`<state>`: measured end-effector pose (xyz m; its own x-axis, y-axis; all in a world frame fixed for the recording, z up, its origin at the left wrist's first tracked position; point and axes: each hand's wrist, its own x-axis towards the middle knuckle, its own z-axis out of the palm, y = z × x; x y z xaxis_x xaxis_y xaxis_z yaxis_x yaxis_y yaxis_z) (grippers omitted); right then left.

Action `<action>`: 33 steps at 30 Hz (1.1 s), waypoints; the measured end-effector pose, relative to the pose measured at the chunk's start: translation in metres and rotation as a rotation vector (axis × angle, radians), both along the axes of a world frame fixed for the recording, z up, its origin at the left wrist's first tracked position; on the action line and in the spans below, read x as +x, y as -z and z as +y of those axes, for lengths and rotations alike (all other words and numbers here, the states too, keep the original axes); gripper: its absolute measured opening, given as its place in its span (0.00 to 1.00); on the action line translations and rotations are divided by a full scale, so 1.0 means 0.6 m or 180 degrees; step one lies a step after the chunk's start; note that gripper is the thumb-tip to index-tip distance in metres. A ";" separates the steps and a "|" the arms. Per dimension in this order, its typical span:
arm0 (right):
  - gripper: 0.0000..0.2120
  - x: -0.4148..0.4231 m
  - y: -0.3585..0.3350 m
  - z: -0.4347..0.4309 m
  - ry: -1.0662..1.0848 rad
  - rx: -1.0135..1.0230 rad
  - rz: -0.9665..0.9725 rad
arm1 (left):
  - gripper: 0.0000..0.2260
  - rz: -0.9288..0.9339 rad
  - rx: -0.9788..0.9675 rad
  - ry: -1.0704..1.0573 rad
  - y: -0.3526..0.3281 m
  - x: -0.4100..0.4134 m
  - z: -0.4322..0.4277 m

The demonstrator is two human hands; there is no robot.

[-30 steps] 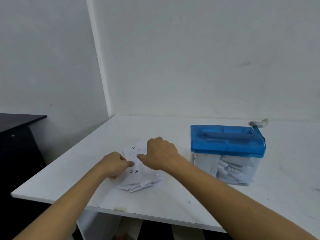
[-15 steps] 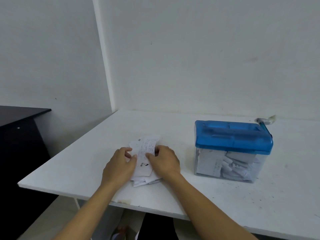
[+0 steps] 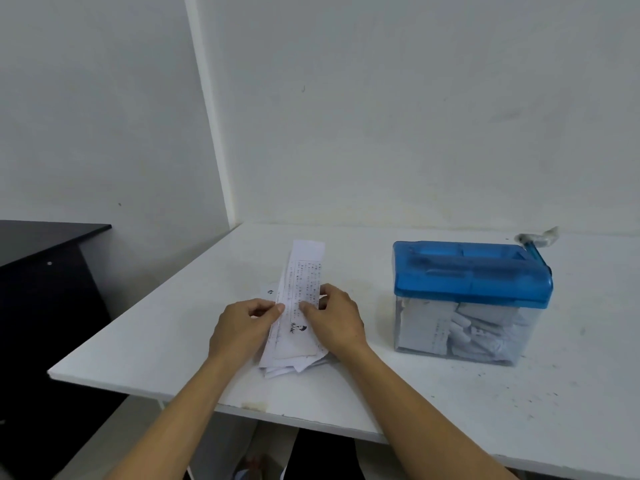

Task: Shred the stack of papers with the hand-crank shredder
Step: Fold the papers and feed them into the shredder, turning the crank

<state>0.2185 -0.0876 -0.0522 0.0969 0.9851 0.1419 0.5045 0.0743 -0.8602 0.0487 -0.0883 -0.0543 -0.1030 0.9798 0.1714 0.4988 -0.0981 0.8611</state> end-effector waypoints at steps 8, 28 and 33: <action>0.13 0.004 -0.006 -0.001 -0.0007 0.0041 0.0502 | 0.05 -0.0428 0.0161 0.0027 0.002 0.008 -0.002; 0.17 0.015 -0.145 -0.011 -0.0750 0.0717 0.0726 | 0.09 -0.1085 0.0581 0.0162 -0.140 0.036 0.006; 0.18 0.051 -0.218 -0.027 -0.0495 0.1064 0.1158 | 0.12 -0.1107 0.0590 0.0714 -0.214 0.079 -0.020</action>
